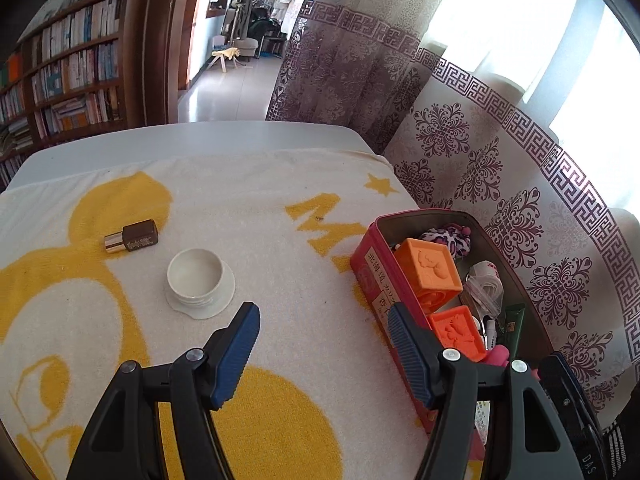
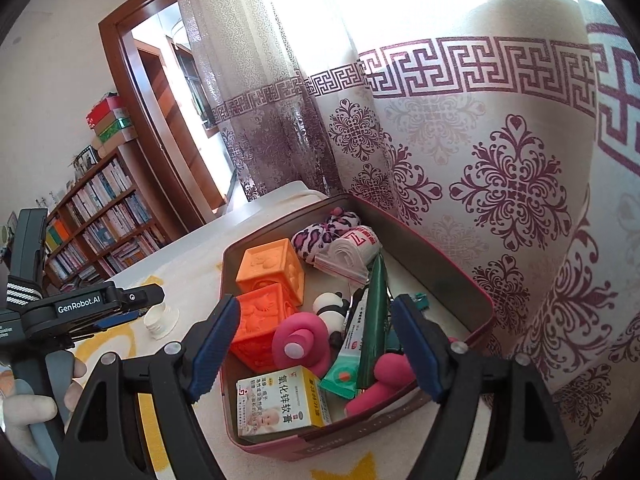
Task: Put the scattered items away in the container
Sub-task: 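Open the left gripper to drop the gauze roll while the right releases the rope inside, then withdraw both grippers from the tin back over the table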
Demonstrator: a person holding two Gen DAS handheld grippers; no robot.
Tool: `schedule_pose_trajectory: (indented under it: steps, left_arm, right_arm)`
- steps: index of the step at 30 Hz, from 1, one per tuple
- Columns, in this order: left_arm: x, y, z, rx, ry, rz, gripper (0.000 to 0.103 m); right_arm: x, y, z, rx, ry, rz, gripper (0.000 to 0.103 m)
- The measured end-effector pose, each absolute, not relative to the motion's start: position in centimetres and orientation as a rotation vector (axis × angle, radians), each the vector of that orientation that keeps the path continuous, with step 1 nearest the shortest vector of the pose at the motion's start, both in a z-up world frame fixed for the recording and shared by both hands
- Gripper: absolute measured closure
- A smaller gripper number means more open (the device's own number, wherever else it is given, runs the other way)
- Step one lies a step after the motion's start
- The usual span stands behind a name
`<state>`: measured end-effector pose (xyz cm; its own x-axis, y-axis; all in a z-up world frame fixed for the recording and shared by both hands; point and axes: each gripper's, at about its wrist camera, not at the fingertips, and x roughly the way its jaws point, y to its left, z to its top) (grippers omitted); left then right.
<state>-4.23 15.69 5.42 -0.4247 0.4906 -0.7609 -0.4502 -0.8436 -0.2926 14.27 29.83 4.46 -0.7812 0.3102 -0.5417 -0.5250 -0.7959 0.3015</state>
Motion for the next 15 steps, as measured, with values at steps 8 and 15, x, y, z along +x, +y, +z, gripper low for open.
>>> schedule_pose_trajectory:
  steps: [8, 15]
  left_arm:
    - [-6.4, 8.3, 3.9, -1.305, -0.163, 2.380, 0.022]
    - [-7.8, 2.3, 2.8, -1.368, -0.256, 2.443, 0.022]
  right_arm:
    - [12.1, 26.5, 5.0, -0.705, 0.568, 2.596, 0.021]
    - [9.2, 23.2, 5.2, -0.786, 0.501, 2.675, 0.021]
